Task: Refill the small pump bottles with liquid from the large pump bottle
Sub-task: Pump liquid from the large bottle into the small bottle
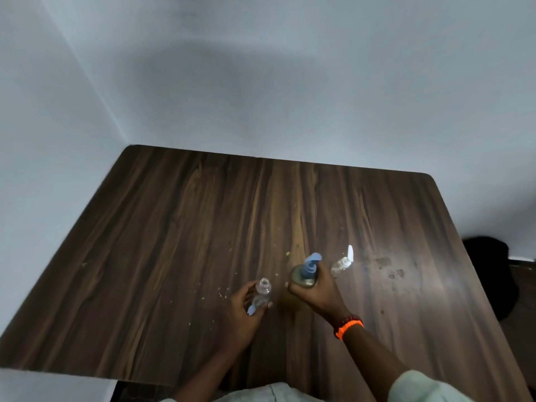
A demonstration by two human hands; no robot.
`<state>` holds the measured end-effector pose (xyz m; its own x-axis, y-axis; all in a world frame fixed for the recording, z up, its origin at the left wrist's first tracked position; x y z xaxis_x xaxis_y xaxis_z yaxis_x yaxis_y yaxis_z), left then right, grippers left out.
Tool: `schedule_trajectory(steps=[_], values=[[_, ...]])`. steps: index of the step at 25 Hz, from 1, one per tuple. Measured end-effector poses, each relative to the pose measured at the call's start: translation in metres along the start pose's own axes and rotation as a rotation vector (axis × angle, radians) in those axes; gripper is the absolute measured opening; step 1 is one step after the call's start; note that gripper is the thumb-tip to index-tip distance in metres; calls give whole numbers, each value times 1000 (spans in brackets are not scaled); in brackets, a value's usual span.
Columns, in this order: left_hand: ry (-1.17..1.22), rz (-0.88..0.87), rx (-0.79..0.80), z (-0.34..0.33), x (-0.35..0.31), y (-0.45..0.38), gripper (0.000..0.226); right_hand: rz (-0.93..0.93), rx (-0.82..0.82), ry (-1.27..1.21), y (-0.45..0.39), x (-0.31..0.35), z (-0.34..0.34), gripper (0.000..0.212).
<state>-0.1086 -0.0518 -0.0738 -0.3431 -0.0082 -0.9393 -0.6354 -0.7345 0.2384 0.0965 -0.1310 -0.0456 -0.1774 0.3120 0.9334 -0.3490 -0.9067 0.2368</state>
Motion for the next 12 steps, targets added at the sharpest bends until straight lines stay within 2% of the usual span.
schedule_trajectory(steps=[3,8,12], values=[[-23,-31,88,-15,0,-4,47,-37,22,-217,40,-13,11,41],[-78,-51,218,-33,-17,-2,46,-124,28,-324,89,-38,2,37],[-80,-42,277,-42,-23,1,48,-280,-25,-443,110,-46,-11,22]])
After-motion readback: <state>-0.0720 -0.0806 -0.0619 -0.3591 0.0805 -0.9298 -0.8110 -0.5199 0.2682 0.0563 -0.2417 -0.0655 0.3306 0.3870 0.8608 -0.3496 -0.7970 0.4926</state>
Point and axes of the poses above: each hand's wrist, its own y-axis away from the middle knuckle, its own z-axis out of the back of the hand, x = y × z, the point moved 3 cm from there along -y, towards the middle knuckle, and after that the axes turned 14 degrees about x, right-handed, at the moved point
